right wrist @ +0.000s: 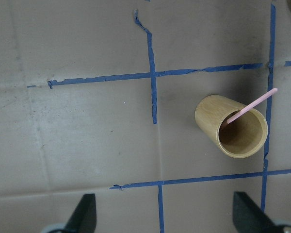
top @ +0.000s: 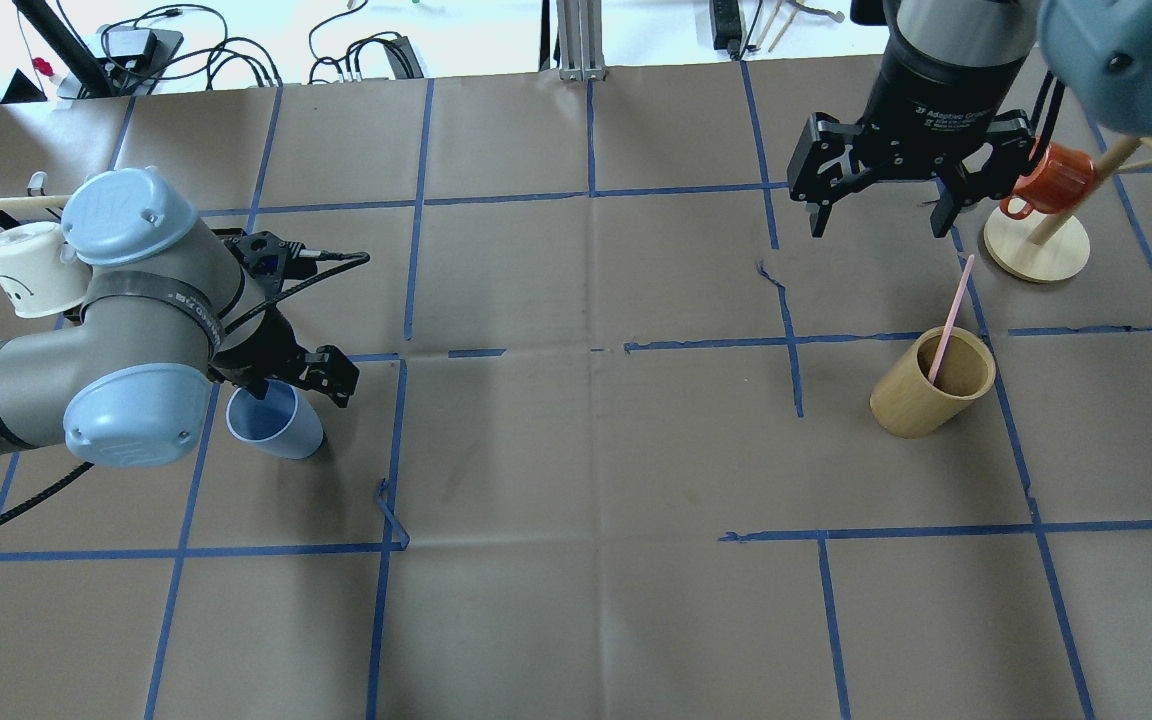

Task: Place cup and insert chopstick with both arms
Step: 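Lower the left gripper onto the light blue cup and grasp it, then carry the blue cup to table center with left gripper while right reaches for chopstick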

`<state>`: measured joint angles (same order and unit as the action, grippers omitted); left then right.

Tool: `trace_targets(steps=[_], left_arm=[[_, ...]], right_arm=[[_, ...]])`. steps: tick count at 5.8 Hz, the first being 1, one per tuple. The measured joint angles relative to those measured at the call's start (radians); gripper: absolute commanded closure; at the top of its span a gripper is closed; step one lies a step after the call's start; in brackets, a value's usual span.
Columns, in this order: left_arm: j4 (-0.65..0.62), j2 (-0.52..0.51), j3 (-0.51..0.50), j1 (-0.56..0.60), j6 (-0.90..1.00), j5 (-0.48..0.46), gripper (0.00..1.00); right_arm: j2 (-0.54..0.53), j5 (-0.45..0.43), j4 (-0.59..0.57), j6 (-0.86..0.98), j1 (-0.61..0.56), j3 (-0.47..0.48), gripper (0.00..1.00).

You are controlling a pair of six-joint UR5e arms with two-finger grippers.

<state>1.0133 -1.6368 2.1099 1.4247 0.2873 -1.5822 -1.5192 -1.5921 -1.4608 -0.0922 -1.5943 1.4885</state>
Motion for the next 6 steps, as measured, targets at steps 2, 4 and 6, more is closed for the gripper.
trace_targets(steps=[2,4,6], left_arm=[[-0.004,-0.024,0.016,-0.005,0.004,0.001,0.85],[-0.007,-0.027,0.011,-0.006,0.001,0.000,0.93],[-0.005,-0.026,-0.008,0.006,-0.019,-0.002,0.93]], right_arm=[[-0.002,-0.007,-0.022,0.133,0.089,0.006,0.00],[-0.004,0.008,-0.110,0.309,0.257,0.070,0.00],[-0.007,0.013,-0.370,0.349,0.300,0.249,0.00]])
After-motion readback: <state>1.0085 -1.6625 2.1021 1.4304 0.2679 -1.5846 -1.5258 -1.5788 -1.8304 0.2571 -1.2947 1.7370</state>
